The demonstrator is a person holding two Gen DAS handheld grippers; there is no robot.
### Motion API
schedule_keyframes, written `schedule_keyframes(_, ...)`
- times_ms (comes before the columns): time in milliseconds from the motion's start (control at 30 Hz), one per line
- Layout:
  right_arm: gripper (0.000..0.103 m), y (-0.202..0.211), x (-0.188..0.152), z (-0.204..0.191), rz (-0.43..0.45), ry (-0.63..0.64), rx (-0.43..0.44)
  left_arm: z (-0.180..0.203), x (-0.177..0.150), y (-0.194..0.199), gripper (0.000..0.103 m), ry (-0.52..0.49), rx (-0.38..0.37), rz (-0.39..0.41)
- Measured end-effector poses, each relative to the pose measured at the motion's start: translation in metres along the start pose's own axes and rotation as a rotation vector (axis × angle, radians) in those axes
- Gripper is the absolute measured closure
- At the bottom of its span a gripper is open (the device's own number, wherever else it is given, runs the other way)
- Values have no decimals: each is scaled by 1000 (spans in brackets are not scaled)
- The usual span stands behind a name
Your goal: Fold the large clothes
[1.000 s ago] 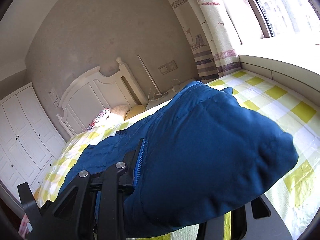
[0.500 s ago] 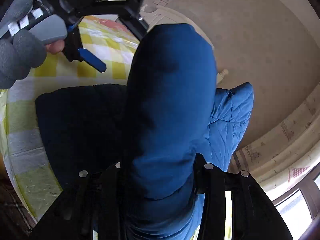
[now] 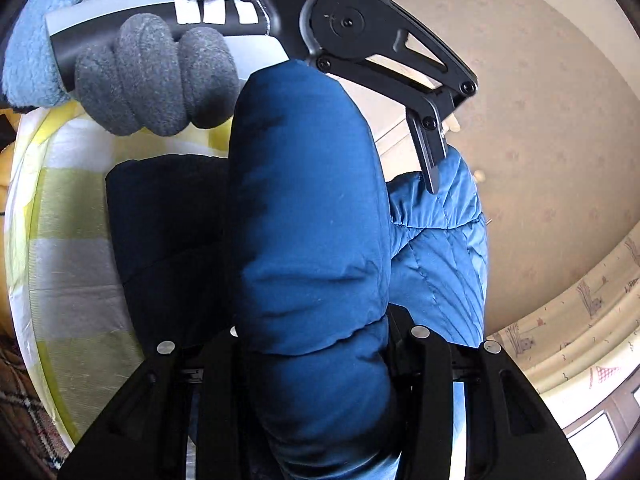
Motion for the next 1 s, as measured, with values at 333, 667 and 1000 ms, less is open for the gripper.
schedule_keyframes(333, 41, 7, 1, 6, 40, -36, 25, 21, 45, -60, 51, -68, 163, -173)
schedule_keyframes(667, 26, 71, -131, 68, -161, -717, 98, 16, 38, -44, 73, -55, 129, -107)
schedule_keyframes(1000, 40, 31, -130, 34, -267, -667, 51, 65, 9, -12, 86, -162, 207, -30)
Point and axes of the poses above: each gripper's, at about its wrist camera, not at the fingertips, and y roughly against the way its jaws point, z to its right, x to its top, the point moved 3 cm from there along -y, roughly the way its jaws point, and after that the axes turned 1 degree about -y, right-handed, at the moved point
